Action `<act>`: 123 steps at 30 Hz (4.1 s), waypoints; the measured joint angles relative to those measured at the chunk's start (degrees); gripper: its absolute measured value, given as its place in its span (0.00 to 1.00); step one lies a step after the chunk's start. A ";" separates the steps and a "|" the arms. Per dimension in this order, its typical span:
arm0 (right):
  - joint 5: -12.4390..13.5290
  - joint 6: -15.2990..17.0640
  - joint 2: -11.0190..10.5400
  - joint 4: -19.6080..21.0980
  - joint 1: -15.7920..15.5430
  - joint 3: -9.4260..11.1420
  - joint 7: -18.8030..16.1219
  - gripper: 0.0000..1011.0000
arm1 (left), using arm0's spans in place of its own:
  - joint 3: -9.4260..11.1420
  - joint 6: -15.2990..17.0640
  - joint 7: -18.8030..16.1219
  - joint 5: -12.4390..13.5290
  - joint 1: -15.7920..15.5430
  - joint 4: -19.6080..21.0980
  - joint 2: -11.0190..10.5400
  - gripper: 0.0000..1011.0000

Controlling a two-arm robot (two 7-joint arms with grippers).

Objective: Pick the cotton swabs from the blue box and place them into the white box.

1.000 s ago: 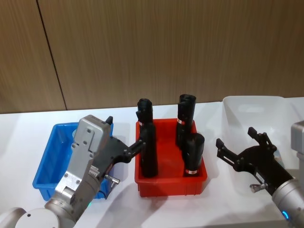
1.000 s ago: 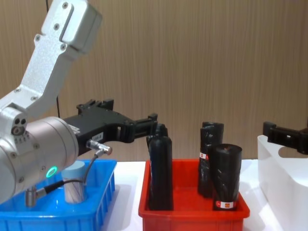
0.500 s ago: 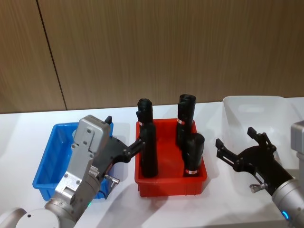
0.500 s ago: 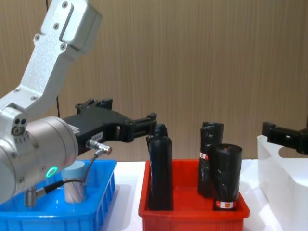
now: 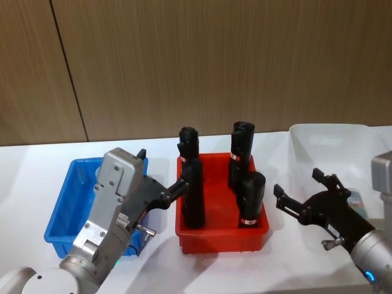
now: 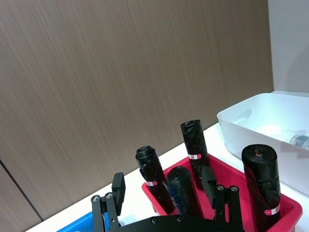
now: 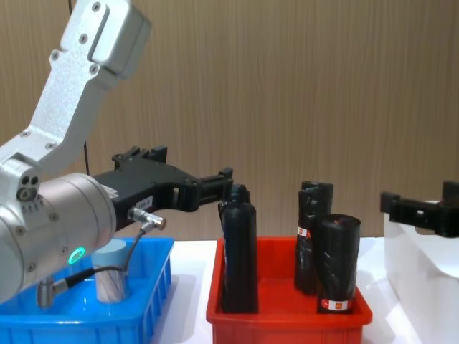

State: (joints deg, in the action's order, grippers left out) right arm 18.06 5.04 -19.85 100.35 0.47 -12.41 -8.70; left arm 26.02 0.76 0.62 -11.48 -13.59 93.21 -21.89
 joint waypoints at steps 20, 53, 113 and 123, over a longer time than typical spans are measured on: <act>-2.78 2.97 1.73 -6.90 5.51 -1.09 -8.20 0.99 | 0.00 0.05 0.01 0.00 0.00 -0.04 0.00 0.99; -8.41 4.78 7.27 -20.46 16.63 -3.58 -14.37 0.97 | 0.00 0.04 0.01 0.00 0.00 -0.03 0.00 0.99; -6.44 5.88 3.10 -12.87 23.40 3.44 -5.90 0.54 | 0.00 0.04 0.00 0.00 0.00 -0.03 0.00 0.99; -9.49 3.41 2.57 -19.52 26.73 4.53 -3.47 0.54 | 0.00 0.04 0.01 0.00 0.00 -0.03 0.00 0.99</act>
State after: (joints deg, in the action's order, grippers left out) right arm 8.57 8.45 -17.27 80.83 27.19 -7.88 -12.17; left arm 26.02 0.79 0.63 -11.48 -13.59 93.18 -21.89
